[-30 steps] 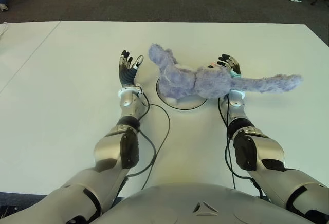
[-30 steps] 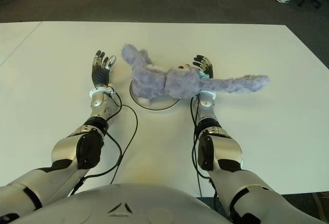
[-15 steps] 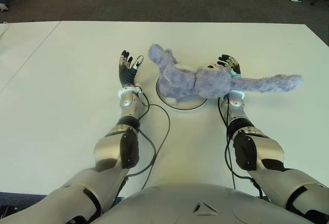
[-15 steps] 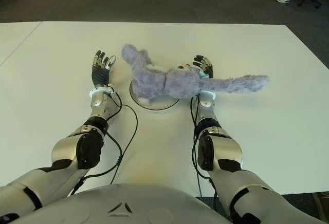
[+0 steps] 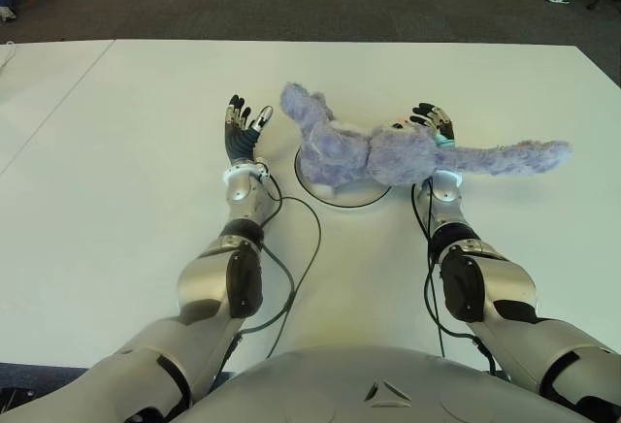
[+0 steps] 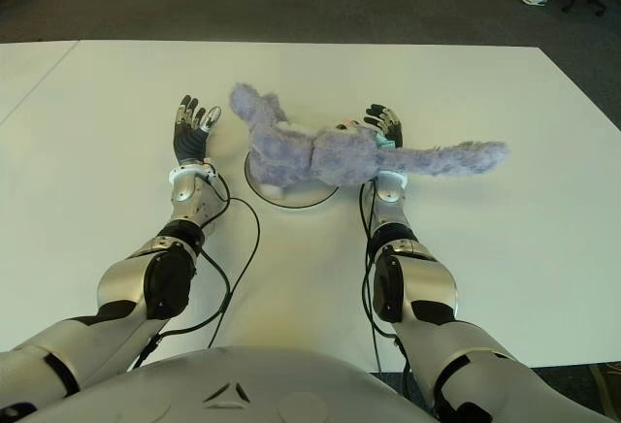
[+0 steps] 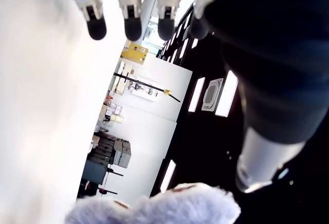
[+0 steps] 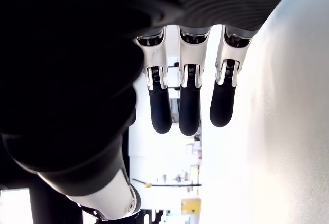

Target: Put the doll into the plate.

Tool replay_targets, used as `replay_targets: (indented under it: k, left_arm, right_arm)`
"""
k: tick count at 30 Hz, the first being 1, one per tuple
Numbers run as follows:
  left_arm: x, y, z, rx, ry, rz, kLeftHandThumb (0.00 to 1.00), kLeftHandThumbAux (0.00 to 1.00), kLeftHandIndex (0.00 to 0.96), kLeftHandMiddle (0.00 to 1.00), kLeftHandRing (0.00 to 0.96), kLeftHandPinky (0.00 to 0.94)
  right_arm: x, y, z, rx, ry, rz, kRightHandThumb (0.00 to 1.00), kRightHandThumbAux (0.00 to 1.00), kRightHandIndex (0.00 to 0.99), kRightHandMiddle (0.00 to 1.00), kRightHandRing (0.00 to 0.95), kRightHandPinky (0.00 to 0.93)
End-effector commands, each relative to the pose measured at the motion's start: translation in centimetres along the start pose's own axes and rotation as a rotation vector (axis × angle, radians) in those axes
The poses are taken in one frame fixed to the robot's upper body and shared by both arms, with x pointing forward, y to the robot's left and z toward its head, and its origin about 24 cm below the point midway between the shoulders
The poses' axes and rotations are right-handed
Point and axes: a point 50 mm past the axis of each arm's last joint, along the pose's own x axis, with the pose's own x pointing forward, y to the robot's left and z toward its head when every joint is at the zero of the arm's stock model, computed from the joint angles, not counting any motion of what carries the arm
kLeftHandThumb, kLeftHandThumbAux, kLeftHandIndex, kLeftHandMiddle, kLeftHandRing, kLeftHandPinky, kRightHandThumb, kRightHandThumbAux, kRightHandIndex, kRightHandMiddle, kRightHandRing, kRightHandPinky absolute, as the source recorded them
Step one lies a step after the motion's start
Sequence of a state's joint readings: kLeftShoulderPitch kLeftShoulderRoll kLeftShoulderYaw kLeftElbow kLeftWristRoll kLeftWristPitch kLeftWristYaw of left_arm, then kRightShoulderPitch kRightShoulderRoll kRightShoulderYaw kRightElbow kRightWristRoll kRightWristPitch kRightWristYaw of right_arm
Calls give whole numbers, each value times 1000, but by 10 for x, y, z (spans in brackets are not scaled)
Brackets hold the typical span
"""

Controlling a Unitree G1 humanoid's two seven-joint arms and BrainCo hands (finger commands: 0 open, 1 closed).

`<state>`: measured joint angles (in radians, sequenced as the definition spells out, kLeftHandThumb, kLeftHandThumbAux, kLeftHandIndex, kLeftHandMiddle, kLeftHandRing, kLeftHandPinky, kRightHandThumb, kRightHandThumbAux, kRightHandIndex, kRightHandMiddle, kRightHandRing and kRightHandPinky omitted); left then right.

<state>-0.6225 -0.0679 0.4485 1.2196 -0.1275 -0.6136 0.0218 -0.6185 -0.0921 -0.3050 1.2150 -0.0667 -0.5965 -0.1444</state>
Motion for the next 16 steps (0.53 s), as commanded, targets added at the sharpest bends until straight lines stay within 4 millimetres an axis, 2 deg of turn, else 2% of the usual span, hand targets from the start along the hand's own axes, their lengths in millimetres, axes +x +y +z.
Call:
replay_targets:
  k: [1, 16]
  left_arm:
    - [-72, 54, -88, 22, 462, 174, 19, 807, 11, 27, 16, 38]
    - [-71, 54, -87, 39, 461, 170, 28, 826, 33, 41, 39, 67]
  right_arm:
    - [-93, -7, -107, 11, 501, -35, 300, 898, 246, 275, 274, 286]
    - [-93, -5, -107, 10, 499, -32, 295, 899, 241, 274, 272, 287]
